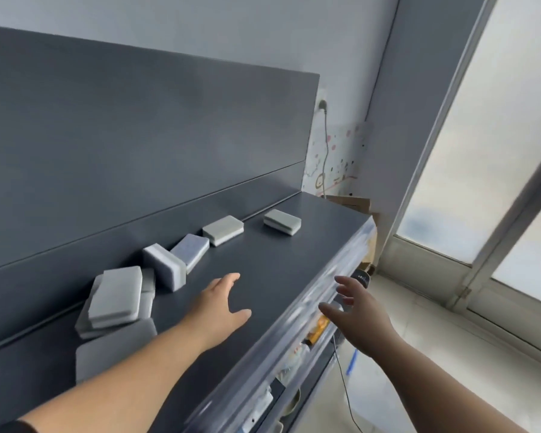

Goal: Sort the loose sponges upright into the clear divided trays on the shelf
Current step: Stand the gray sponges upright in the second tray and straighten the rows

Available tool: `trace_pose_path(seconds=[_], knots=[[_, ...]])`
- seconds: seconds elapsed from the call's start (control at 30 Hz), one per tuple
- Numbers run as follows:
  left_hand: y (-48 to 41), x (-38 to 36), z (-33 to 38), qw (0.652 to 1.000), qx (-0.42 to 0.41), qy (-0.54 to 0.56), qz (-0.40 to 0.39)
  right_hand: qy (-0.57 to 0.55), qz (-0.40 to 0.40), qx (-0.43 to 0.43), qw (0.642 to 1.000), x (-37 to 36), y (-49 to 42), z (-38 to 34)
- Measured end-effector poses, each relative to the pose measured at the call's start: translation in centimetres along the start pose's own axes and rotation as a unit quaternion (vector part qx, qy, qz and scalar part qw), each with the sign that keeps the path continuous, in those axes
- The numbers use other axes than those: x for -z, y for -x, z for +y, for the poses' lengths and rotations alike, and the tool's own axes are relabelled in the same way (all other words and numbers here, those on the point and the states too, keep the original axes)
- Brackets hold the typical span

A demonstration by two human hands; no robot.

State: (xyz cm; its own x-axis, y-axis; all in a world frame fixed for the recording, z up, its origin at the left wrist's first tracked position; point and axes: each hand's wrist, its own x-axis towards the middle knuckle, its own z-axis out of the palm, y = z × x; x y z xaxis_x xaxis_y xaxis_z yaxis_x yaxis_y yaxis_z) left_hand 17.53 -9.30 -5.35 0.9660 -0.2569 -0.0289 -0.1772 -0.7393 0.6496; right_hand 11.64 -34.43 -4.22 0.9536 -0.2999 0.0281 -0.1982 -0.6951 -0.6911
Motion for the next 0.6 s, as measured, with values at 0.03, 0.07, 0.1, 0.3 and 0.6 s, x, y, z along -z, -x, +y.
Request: trace_pose_path(seconds=[0.03,0.07,0.1,0.3,0.6], knots=[[-1.2,0.1,-0.1,1.000,0.007,0.000,0.005,-0.003,-0.007,0.005,1.000,-0.4,-1.7,-0.2],[-2.3,0.2,-0.2,1.000,0.014,0.002,0.012,-0.004,-0.013,0.012,1.000,-0.7,-3.4,-0.3],[-3.5,0.2,-0.3,1.000,0.020,0.002,0.019,-0.003,-0.021,0.020,1.000,-1.1,-5.2,-0.4],[-11.2,-0.2,-0.7,0.991,0.081,-0.052,0.092,-0.014,-0.080,0.074,0.994,-3.8,-16.3,-0.1],[-22.8,-2.9,-1.3,0.926,0.209,-0.237,0.206,-0.018,-0.078,0.150,0.985,-4.8,-32.1,1.9]])
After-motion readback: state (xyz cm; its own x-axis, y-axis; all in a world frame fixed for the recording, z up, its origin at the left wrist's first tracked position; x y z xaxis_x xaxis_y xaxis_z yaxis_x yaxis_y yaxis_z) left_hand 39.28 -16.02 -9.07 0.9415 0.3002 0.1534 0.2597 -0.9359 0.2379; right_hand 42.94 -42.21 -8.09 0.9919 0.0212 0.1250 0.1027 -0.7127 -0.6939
